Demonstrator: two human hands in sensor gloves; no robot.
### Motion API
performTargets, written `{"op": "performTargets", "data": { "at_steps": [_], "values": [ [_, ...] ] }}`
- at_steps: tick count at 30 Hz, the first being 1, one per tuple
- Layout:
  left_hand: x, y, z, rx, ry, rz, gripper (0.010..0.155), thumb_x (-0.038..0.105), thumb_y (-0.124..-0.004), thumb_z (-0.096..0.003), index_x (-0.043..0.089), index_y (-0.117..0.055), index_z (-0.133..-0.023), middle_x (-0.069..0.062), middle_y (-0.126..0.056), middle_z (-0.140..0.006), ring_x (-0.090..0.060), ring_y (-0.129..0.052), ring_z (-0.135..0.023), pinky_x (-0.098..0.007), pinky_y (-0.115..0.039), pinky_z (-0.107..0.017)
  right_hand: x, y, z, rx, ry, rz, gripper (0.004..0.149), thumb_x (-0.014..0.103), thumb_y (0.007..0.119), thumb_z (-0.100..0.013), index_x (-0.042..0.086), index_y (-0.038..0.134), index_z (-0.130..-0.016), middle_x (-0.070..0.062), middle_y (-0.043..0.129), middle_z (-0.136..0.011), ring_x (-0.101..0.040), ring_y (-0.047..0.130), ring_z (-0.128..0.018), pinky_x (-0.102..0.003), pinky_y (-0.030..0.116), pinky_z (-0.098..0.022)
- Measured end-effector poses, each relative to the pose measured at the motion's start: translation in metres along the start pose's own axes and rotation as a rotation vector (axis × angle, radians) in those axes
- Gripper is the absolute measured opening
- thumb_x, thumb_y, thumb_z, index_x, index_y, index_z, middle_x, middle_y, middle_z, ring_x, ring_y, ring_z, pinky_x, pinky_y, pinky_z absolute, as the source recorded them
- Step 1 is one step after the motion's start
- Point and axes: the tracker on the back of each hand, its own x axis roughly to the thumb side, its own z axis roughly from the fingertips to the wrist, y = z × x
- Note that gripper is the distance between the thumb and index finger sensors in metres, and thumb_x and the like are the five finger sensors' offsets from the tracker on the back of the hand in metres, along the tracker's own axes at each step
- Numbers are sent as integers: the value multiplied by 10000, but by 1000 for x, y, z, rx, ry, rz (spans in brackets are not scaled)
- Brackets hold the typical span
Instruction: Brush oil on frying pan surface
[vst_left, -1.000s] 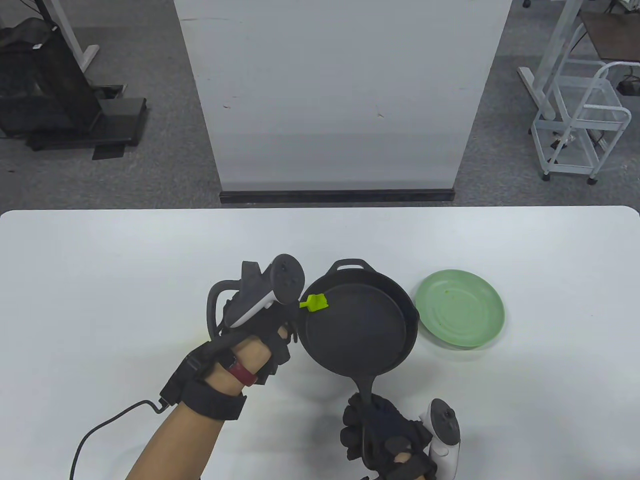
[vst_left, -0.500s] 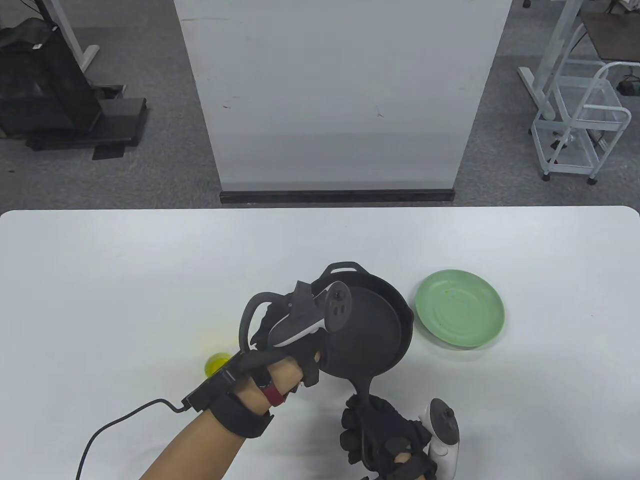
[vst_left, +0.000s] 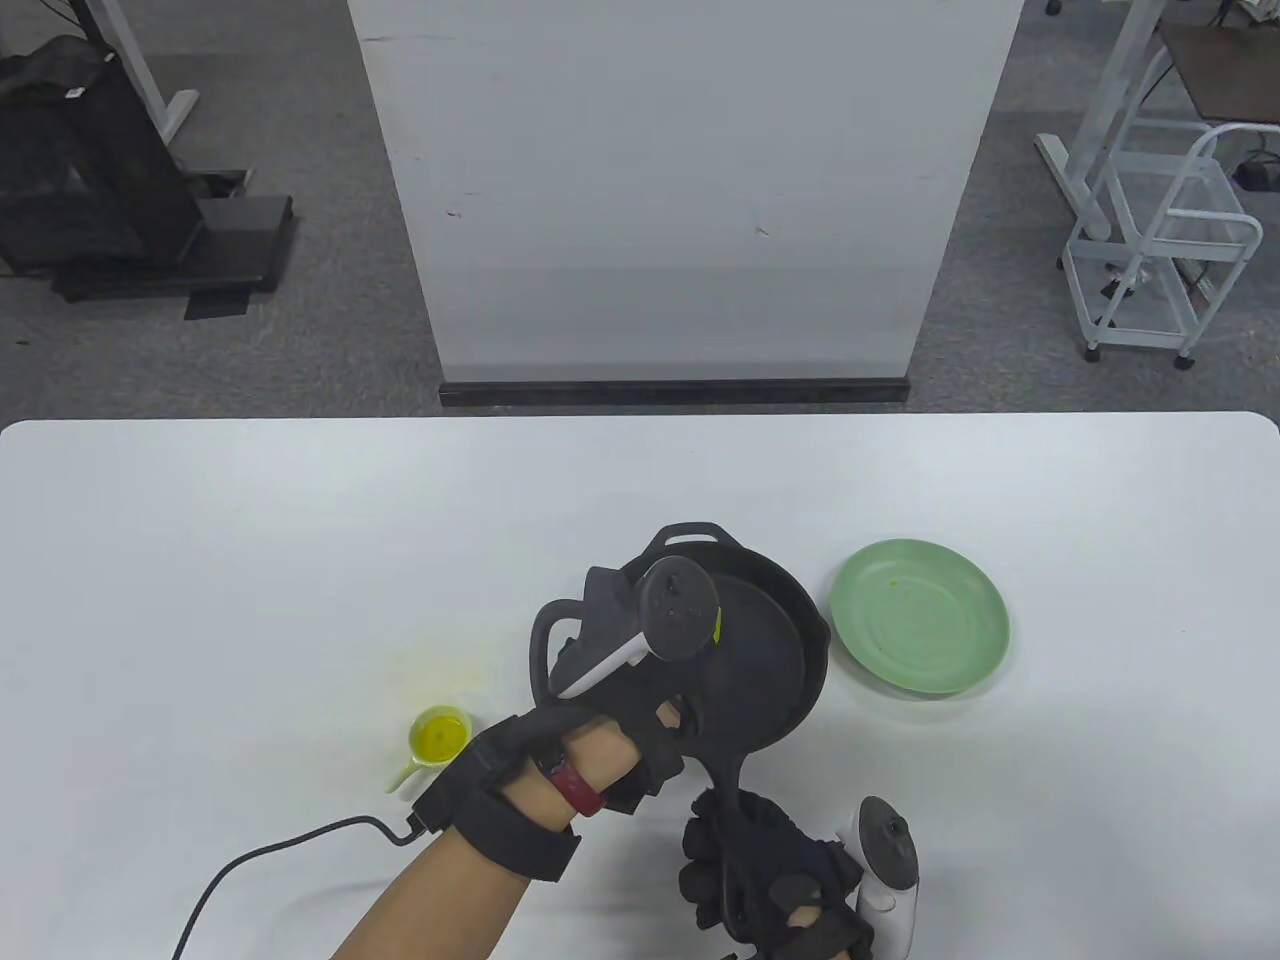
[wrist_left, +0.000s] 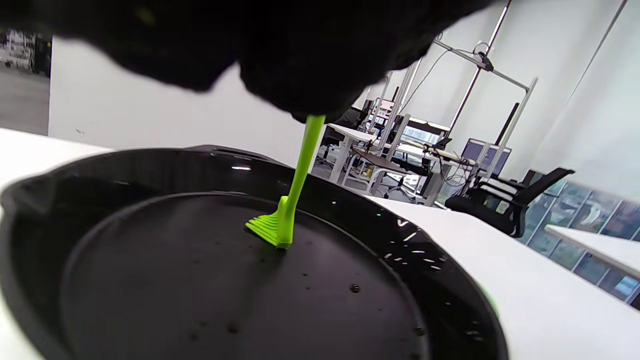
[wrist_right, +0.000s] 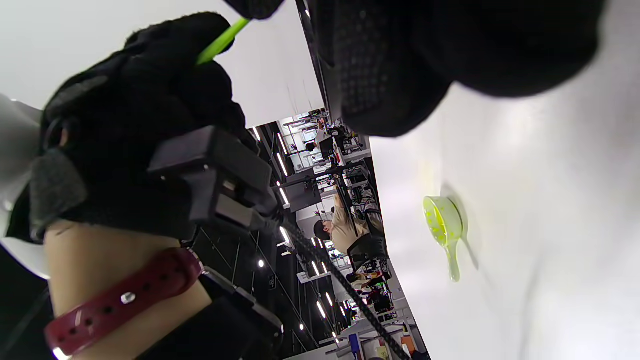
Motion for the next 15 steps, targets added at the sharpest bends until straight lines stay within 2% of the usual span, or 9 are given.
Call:
{"op": "performTargets", "data": {
  "at_steps": [7,11,15],
  "values": [
    [-14,-9,-10,4,-30,239,452,341,-705,-470,128,-798,-858,-8,-989,-313,-247,-937,-154,-435,-833,-177,1,-1,0,-14,-12,15,564,329,677,-462,-64,554,-847,-232,773,-658,-243,973,-331,-298,892,-163],
    [-28,-5,-14,-21,-14,409,449,345,-707,-472,133,-804,-856,-7,-990,-315,-247,-938,-157,-434,-832,-178,1,-1,0,-12,-11,14,563,328,683,-461,-64,559,-847,-233,774,-658,-247,971,-330,-301,889,-163],
    [-43,-3,-17,-100,42,420,447,350,-716,-476,134,-808,-857,-7,-984,-313,-241,-934,-157,-430,-831,-180,2,-1,0,-12,-17,20,563,328,683,-462,-63,559,-847,-233,773,-659,-247,970,-331,-301,889,-164]
  ]
}}
